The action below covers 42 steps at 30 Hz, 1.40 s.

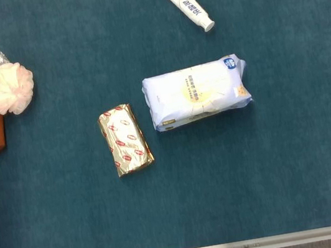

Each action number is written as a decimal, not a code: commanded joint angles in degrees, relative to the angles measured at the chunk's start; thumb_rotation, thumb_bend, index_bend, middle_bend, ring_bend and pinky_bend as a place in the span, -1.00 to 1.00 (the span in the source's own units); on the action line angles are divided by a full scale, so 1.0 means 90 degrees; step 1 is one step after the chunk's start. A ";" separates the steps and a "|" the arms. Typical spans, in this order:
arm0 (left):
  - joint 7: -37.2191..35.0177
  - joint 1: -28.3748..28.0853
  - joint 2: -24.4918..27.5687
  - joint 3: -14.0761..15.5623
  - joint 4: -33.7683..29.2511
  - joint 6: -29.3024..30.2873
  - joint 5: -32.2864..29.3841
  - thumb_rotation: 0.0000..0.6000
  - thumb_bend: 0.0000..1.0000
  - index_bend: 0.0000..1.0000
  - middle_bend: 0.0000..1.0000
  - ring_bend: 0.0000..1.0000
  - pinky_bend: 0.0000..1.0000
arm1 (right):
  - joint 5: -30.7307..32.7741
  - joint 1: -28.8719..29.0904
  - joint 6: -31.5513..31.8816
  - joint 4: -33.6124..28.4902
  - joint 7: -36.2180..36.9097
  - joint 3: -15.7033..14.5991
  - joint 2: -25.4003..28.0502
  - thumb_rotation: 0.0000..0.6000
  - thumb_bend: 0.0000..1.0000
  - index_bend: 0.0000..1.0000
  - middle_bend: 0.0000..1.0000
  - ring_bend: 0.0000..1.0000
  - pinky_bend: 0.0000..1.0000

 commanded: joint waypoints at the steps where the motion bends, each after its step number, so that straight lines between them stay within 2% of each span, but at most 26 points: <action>1: -0.0012 -0.0007 -0.0005 -0.0005 0.0025 -0.0013 -0.0010 1.00 -0.31 -0.52 -0.59 -0.72 -0.50 | -0.0015 0.0022 -0.0029 -0.0017 -0.0038 -0.0001 -0.0005 1.00 -0.60 -0.52 -0.44 -0.62 -0.46; 13: -0.0071 0.0042 0.0017 0.0000 0.0055 0.0060 -0.0011 1.00 -0.31 -0.52 -0.59 -0.72 -0.50 | -0.0606 0.0455 -0.0249 -0.0402 -0.0463 0.0076 0.0060 1.00 -0.60 -0.52 -0.44 -0.62 -0.46; 25: -0.0093 0.0134 0.0068 0.0008 0.0038 0.0184 -0.0017 1.00 -0.31 -0.52 -0.58 -0.71 -0.50 | -0.1163 0.1135 -0.0928 -0.0851 -0.1076 0.0089 -0.0137 1.00 -0.60 -0.52 -0.44 -0.62 -0.46; 42: -0.0117 0.0185 0.0084 0.0003 0.0121 0.0170 -0.0104 1.00 -0.31 -0.52 -0.58 -0.71 -0.50 | -0.0338 0.1817 -0.1815 -0.0581 -0.1516 0.0398 -0.0788 1.00 -0.64 -0.52 -0.44 -0.62 -0.46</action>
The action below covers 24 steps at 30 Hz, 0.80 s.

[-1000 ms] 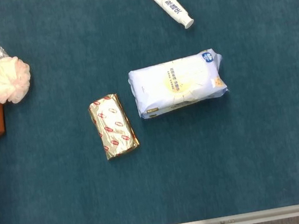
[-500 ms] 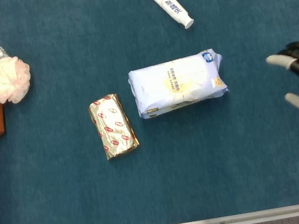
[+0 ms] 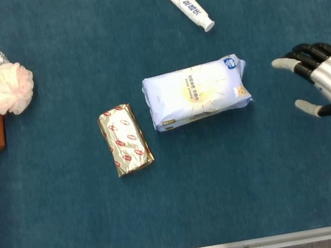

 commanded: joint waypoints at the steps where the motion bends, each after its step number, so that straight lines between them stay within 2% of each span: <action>1: -0.0012 0.0016 0.0009 0.0004 0.0004 0.0012 -0.0008 1.00 -0.31 -0.52 -0.58 -0.71 -0.50 | 0.0130 0.0141 -0.0152 0.0105 -0.0091 0.0054 -0.0198 1.00 -0.64 -0.52 -0.44 -0.62 -0.46; 24: -0.0113 0.0028 0.0007 0.0000 0.0118 -0.0075 -0.0076 1.00 -0.31 -0.52 -0.58 -0.71 -0.50 | 0.1078 0.0723 -0.0634 0.0755 -0.1159 0.0199 -0.1595 1.00 -0.65 -0.42 -0.44 -0.62 -0.46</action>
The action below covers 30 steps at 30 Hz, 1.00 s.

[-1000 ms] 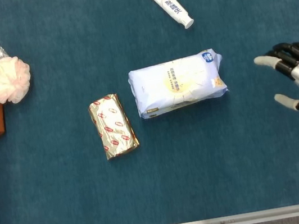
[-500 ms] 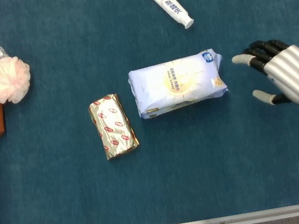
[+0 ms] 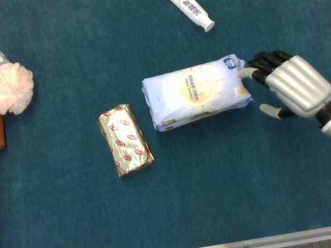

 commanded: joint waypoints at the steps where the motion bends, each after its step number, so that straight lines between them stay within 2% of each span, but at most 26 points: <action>1: -0.0008 0.0000 0.0001 0.0001 0.0008 -0.0011 -0.0012 1.00 -0.31 -0.52 -0.58 -0.71 -0.50 | 0.0092 0.0076 -0.0008 0.0152 -0.0094 0.0042 -0.0172 1.00 -0.65 -0.42 -0.44 -0.62 -0.46; 7: -0.0050 -0.0004 0.0015 -0.0011 0.0028 -0.0027 -0.0027 1.00 -0.31 -0.52 -0.57 -0.71 -0.50 | 0.0197 0.0150 0.0063 0.0313 -0.0174 0.0075 -0.0399 1.00 -0.65 -0.39 -0.44 -0.62 -0.46; 15: -0.0103 0.0000 0.0037 -0.0016 0.0045 -0.0024 -0.0022 1.00 -0.31 -0.52 -0.54 -0.65 -0.50 | 0.0142 0.0172 0.0134 0.0267 -0.0130 -0.0045 -0.0447 1.00 -0.65 -0.36 -0.43 -0.62 -0.46; 20: -0.0084 0.0000 0.0025 -0.0003 0.0060 -0.0047 -0.0024 1.00 -0.31 -0.52 -0.54 -0.65 -0.50 | -0.0076 0.0097 0.0288 0.0138 0.0186 -0.0190 -0.0367 1.00 -0.63 -0.36 -0.33 -0.61 -0.46; 22: -0.0082 -0.0013 0.0022 -0.0005 0.0054 -0.0059 -0.0012 1.00 -0.31 -0.52 -0.54 -0.65 -0.50 | -0.0114 0.0074 0.0318 0.0113 0.0270 -0.0233 -0.0340 1.00 -0.60 -0.29 -0.21 -0.52 -0.40; 26: -0.0088 -0.0034 0.0014 -0.0012 0.0034 -0.0054 0.0031 1.00 -0.31 -0.52 -0.54 -0.65 -0.50 | -0.0136 0.0086 0.0337 0.0128 0.0296 -0.0244 -0.0324 1.00 -0.54 -0.04 0.11 -0.20 -0.20; 30: -0.0058 -0.0019 0.0012 -0.0004 0.0037 -0.0055 0.0007 1.00 -0.31 -0.52 -0.54 -0.65 -0.50 | -0.0166 0.0120 0.0371 0.0119 0.0316 -0.0209 -0.0330 1.00 -0.50 0.02 0.25 -0.03 -0.17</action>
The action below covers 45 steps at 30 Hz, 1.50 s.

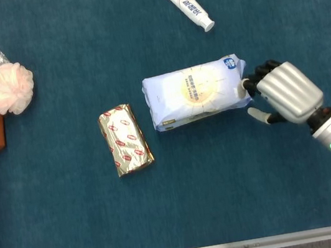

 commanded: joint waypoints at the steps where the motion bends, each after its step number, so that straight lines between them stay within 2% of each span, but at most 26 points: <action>1: 0.0018 0.0013 0.0003 0.0006 0.0000 -0.0003 -0.0023 1.00 -0.31 -0.52 -0.54 -0.65 -0.50 | -0.0056 0.0023 0.0049 -0.0003 0.0055 0.0028 -0.0015 1.00 -0.50 0.03 0.26 -0.01 -0.16; 6: 0.0004 0.0032 0.0019 0.0002 -0.0006 0.0025 -0.0030 1.00 -0.31 -0.52 -0.54 -0.65 -0.50 | -0.0111 0.0093 0.0093 0.0006 0.0170 0.0108 -0.0090 1.00 -0.43 0.14 0.41 0.17 -0.08; 20: -0.0017 0.0050 0.0036 -0.0015 0.0013 0.0029 -0.0079 1.00 -0.31 -0.52 -0.53 -0.65 -0.50 | 0.0604 0.0480 -0.0384 -0.0076 -0.0169 0.0445 -0.0310 1.00 -0.38 0.20 0.46 0.21 -0.06; 34: -0.0036 0.0090 0.0069 -0.0010 0.0019 0.0054 -0.0101 1.00 -0.31 -0.52 -0.53 -0.65 -0.50 | 0.0994 0.0565 -0.0524 0.0021 -0.0072 0.0402 -0.0389 1.00 -0.34 0.20 0.46 0.21 -0.03; 45: -0.0027 0.0105 0.0075 -0.0009 -0.0014 0.0084 -0.0074 1.00 -0.31 -0.52 -0.53 -0.65 -0.50 | 0.1305 0.0694 -0.0772 0.0381 -0.0077 0.0334 -0.0601 1.00 -0.34 0.20 0.46 0.21 -0.02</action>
